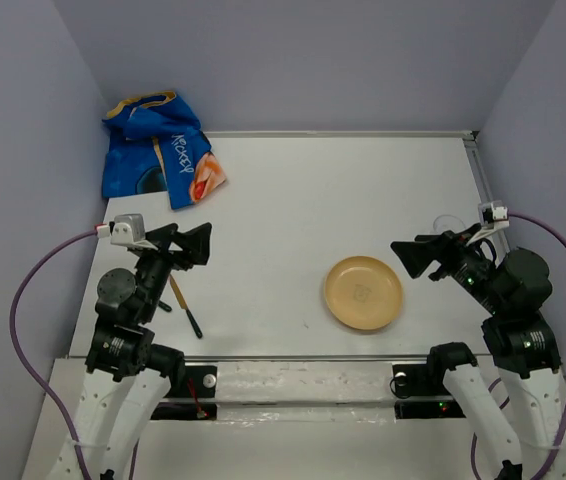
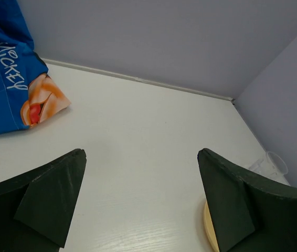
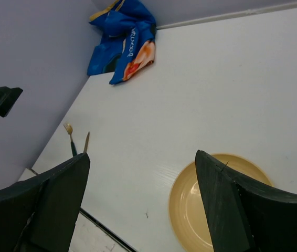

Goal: Set the dinner table for one person

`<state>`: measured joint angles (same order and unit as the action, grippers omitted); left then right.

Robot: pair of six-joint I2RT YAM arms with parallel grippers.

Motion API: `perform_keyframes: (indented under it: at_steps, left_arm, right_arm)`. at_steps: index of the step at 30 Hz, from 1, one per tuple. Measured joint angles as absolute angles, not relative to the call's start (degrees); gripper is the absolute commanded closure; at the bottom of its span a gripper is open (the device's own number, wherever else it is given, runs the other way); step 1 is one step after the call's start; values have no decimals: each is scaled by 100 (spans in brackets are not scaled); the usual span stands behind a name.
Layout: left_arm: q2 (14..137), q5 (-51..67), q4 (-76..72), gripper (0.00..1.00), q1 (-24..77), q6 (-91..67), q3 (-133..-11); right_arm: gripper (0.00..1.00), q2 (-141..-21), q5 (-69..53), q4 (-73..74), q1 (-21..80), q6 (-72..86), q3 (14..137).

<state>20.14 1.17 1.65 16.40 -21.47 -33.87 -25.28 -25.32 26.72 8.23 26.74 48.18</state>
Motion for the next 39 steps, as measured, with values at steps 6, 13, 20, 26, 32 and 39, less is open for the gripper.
perform_keyframes:
  at_steps: [6, 13, 20, 26, 32, 39]
  left_arm:
    - [2237, -12, 172, 1, 1640, -2154, -3409]
    - [2891, -224, 152, 1, 1605, -2467, -3564]
    - [4525, -1096, -399, 30, 1568, -3332, -3911]
    - [6346, -1487, -939, 32, 685, -3795, -4047]
    - [7940, -1243, -1173, 28, -486, -4029, -4165]
    - [8842, -1107, -1293, 23, -635, -4147, -4541]
  right_arm:
    - [14, -2521, -2541, 2679, 823, 2628, 4818]
    - [14, -2526, -2536, 2670, 823, 2545, 4812]
    - [14, -2596, -2630, 2405, 823, 2650, 4486]
    - [15, -2812, -2832, 2071, 823, 2797, 4259]
    - [15, -2947, -3148, 1664, 823, 2950, 4217]
    - [15, -2978, -3404, 1350, 823, 3037, 4071]
